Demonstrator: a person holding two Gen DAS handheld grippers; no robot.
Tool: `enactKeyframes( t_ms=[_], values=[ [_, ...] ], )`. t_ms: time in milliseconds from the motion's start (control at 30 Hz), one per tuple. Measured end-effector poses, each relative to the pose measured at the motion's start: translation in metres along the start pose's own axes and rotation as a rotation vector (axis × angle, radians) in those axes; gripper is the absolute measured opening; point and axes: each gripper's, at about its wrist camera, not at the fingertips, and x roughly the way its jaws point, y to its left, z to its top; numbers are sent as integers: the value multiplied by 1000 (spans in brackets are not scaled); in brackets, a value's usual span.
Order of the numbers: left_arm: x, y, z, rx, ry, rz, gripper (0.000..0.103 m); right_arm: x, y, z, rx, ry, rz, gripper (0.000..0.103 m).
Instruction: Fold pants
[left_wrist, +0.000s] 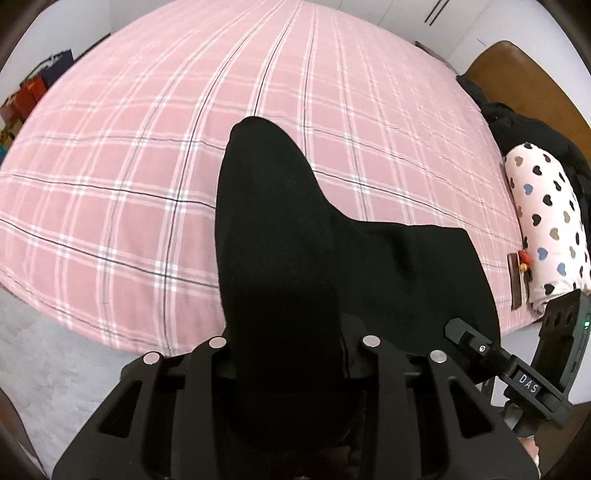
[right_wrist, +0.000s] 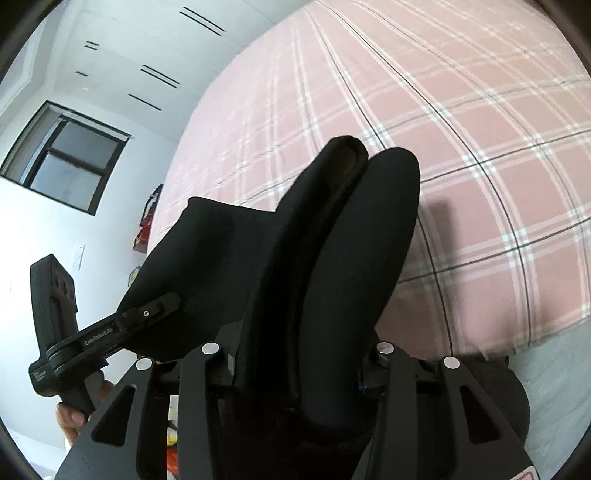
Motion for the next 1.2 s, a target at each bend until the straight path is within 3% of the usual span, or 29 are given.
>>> enactKeyframes(
  t_ms=[267, 533, 1200],
  values=[
    [-41, -35, -21, 43, -60, 29, 31, -42, 20, -18, -45, -46, 35, 40],
    [-78, -46, -24, 74, -116, 51, 32, -72, 45, -19, -89, -105, 68, 40],
    [-150, -68, 32, 120, -320, -2, 32, -121, 101, 52, -227, -277, 127, 40]
  ],
)
